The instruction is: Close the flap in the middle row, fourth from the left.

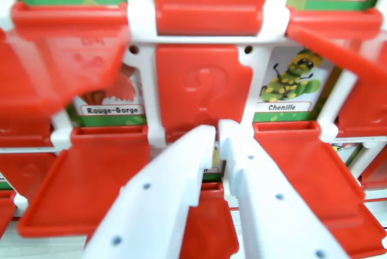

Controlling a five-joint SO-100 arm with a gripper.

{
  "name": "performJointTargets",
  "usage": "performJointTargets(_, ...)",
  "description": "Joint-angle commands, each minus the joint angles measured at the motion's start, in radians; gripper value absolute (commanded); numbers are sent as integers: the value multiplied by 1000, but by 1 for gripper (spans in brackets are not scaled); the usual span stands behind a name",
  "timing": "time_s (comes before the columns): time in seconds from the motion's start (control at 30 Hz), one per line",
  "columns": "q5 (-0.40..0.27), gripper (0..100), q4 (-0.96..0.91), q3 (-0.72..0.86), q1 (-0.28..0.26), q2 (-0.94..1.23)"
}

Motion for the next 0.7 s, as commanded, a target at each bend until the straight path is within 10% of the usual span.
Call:
performJointTargets(0.0, 5, 0, -34, -143, -15, 6)
performJointTargets(0.67, 12, 0, 153, -170, -5, 178)
